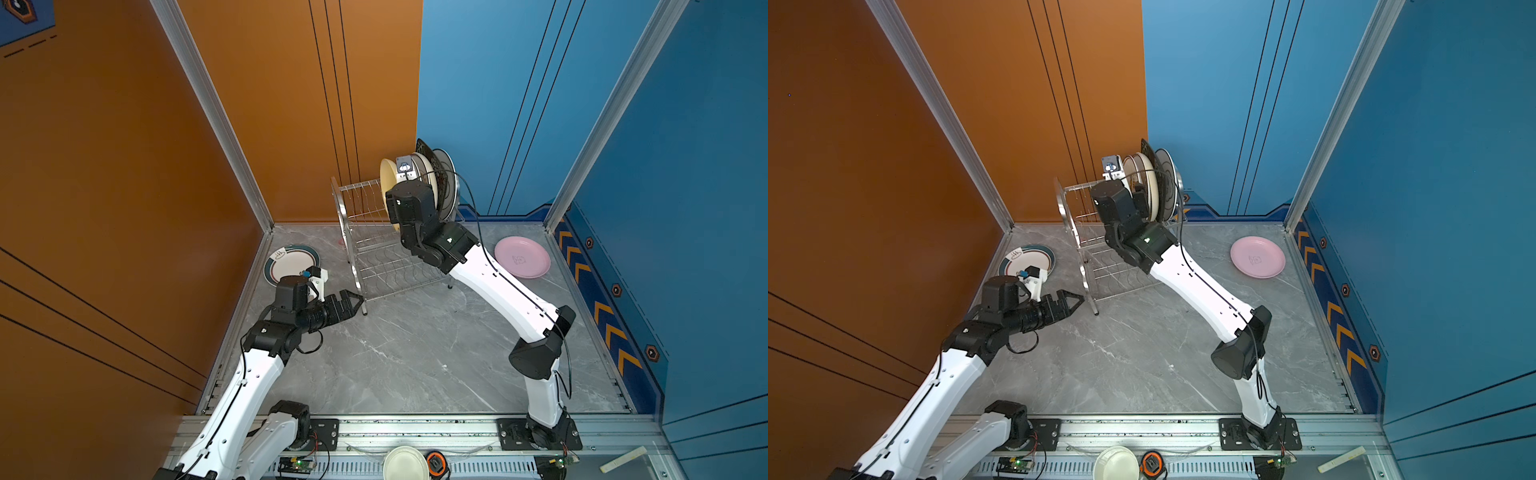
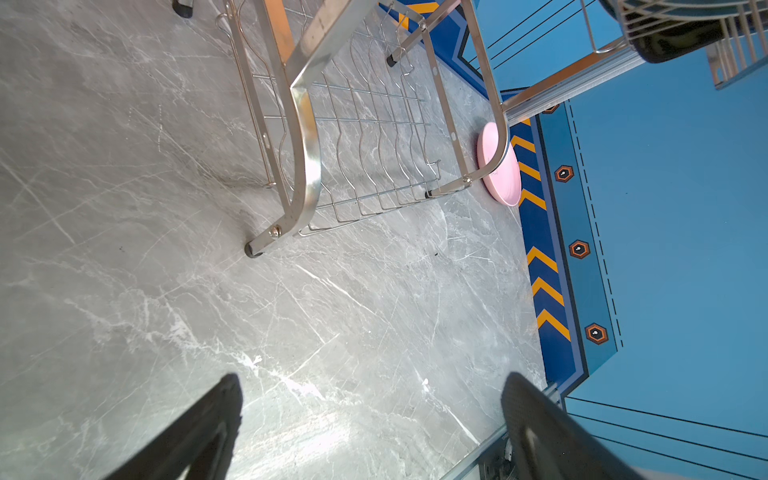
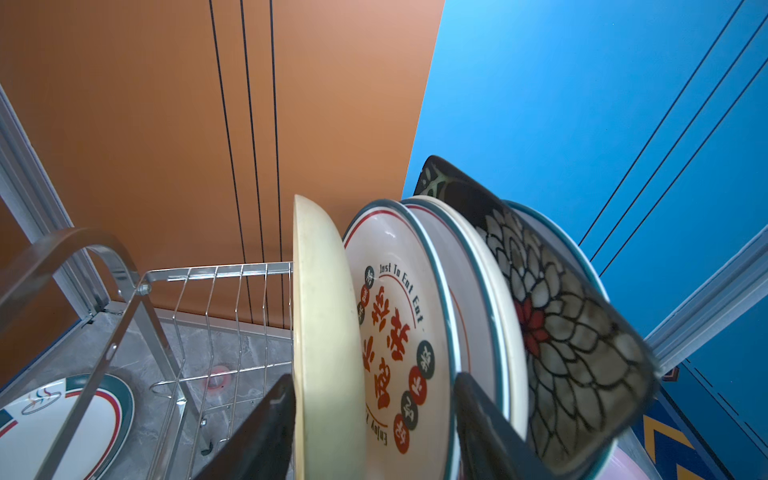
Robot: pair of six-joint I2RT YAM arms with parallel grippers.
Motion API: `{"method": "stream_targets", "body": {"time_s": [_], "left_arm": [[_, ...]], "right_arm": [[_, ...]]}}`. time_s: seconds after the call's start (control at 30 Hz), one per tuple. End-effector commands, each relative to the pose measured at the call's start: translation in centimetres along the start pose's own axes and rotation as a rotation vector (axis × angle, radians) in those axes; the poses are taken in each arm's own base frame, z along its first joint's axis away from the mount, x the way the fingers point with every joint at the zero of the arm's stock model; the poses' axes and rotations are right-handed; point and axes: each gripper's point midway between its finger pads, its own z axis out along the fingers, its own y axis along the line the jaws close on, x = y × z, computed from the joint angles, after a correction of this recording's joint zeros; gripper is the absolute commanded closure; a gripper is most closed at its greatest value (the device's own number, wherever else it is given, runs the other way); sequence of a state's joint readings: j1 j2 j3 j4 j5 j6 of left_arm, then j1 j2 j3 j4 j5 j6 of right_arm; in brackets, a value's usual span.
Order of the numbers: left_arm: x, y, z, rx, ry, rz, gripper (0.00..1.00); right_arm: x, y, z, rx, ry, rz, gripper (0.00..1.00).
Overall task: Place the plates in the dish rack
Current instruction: 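Open the right gripper and lift it off the yellow plate, then move the right gripper down to the pink bear plate's rim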
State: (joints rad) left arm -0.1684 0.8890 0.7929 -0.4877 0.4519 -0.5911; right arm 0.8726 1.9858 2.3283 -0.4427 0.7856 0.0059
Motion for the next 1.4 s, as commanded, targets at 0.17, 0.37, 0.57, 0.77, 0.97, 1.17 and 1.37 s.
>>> {"method": "stream_targets", "body": {"time_s": [0.17,0.37,0.57,0.77,0.97,1.17,1.37], "left_arm": [[0.6,-0.5,-0.2,0.016,0.015,0.014,0.02],[1.3,-1.1,0.0,0.043,0.039,0.026,0.02],[1.6,-2.1,0.5,0.074,0.052,0.041,0.02],[2.2,-3.0,1.6,0.092,0.078,0.058,0.02],[2.5,-3.6,2.5,0.095,0.09,0.071,0.02],[2.7,-3.9,3.0,0.089,0.091,0.073,0.02],[2.7,-4.2,3.6,0.085,0.092,0.073,0.02]], "right_arm": [[-0.6,-1.6,-4.5,-0.08,0.037,0.049,0.34],[1.8,-4.0,-6.8,-0.113,0.112,0.109,0.32],[7.3,-8.0,-7.7,-0.096,0.241,0.196,0.31],[13.6,-13.2,-6.8,-0.034,0.386,0.319,0.3],[21.1,-17.9,-5.6,0.046,0.562,0.424,0.28],[27.5,-22.7,-4.6,0.125,0.682,0.572,0.27],[32.1,-28.3,-3.1,0.235,0.744,0.704,0.26]]}}
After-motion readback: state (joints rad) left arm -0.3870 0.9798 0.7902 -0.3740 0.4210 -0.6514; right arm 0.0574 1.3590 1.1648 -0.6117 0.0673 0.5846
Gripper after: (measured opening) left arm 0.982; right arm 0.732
